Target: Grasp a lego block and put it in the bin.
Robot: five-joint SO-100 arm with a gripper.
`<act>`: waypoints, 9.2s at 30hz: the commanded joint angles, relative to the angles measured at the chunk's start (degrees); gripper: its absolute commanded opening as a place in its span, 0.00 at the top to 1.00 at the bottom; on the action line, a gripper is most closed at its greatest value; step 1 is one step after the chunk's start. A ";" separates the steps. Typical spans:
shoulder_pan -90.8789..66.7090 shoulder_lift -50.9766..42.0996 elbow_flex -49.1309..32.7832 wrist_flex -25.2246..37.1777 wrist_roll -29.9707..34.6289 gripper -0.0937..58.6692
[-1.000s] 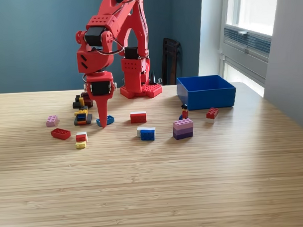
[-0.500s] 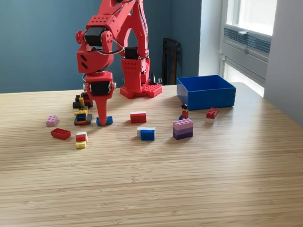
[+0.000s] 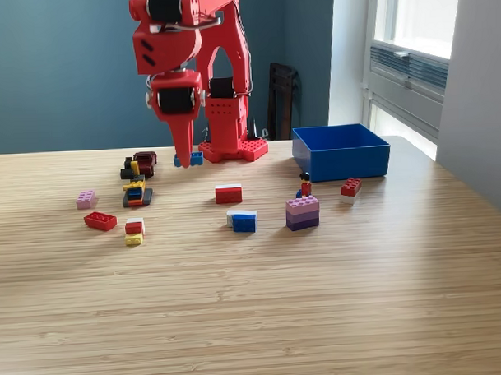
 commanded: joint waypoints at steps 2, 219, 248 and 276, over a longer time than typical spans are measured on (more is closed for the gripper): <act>-8.26 3.08 -15.03 10.99 4.13 1.00; 12.74 -15.73 -6.06 -22.50 -15.56 0.55; 10.37 -28.21 -15.47 -22.15 -15.91 0.65; 11.25 -28.30 -18.19 -22.24 -15.29 0.73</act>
